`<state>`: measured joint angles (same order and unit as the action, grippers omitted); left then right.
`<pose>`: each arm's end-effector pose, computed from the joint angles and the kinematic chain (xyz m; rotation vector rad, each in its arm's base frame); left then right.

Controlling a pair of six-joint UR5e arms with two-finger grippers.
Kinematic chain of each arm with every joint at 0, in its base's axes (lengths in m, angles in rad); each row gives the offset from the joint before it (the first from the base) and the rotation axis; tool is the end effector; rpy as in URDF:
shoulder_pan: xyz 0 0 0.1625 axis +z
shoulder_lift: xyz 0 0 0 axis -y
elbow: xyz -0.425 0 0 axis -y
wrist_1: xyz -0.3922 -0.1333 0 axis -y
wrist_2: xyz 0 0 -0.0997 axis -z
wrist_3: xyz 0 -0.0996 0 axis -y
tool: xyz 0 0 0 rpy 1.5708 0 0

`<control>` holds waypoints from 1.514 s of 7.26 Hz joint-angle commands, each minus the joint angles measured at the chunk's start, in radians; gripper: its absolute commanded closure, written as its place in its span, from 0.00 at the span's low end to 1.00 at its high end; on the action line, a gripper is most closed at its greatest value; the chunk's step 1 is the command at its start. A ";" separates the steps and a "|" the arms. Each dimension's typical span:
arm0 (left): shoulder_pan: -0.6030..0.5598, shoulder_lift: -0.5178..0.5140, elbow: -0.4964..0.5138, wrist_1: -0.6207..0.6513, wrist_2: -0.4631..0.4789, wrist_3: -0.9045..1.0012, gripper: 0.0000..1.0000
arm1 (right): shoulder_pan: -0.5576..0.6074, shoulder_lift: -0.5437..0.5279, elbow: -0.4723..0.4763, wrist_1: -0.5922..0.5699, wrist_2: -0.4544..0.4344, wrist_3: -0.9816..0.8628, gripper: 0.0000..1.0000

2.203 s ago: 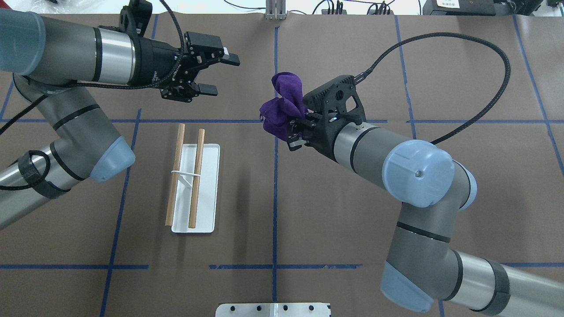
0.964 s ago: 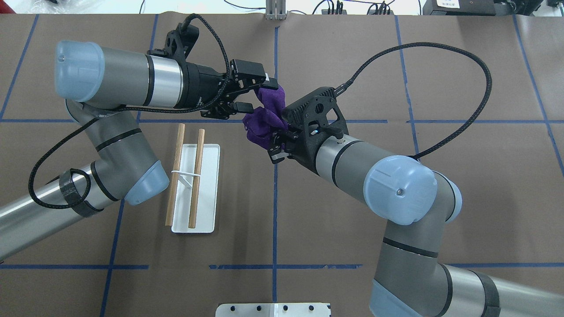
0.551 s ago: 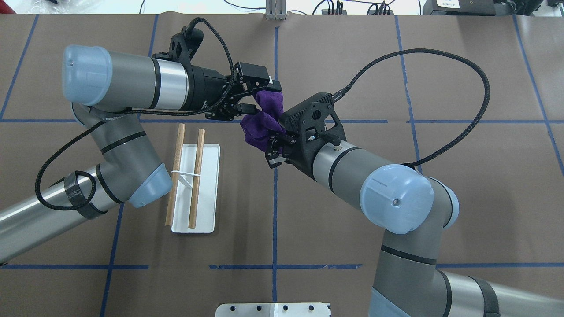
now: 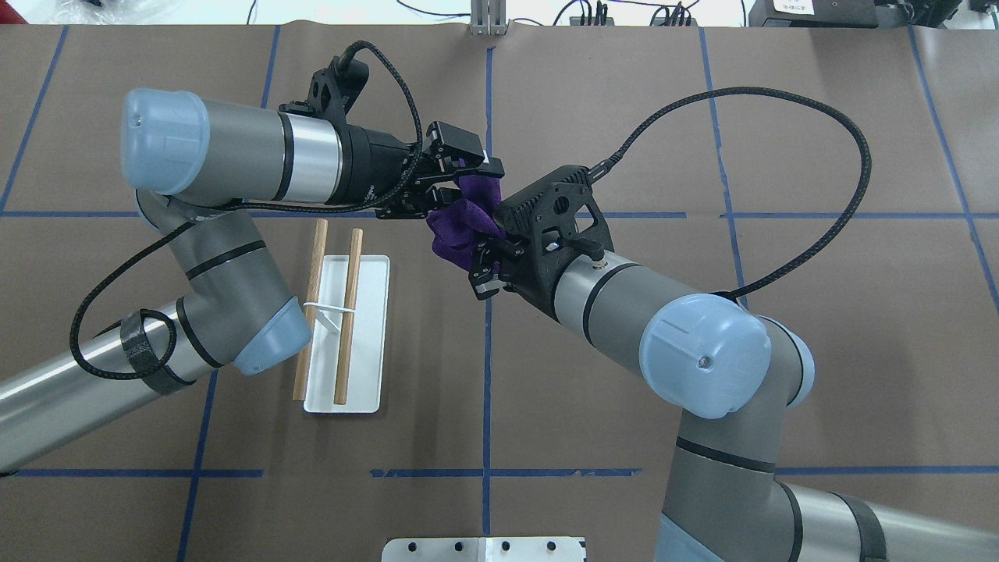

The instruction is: Hang towel on rack

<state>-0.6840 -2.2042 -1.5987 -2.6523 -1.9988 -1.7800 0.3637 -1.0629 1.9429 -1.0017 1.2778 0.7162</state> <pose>0.4327 -0.4714 0.1504 0.0981 1.7328 -0.2857 -0.4688 -0.3519 0.1442 1.0188 -1.0416 -0.1888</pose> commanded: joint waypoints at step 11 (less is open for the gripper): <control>-0.038 -0.014 -0.001 0.008 -0.001 0.005 1.00 | -0.063 -0.277 0.315 -0.166 0.035 0.009 0.00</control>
<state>-0.7085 -2.2138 -1.6000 -2.6457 -1.9991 -1.7765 0.3051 -1.2332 2.1855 -1.1591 1.2946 0.7261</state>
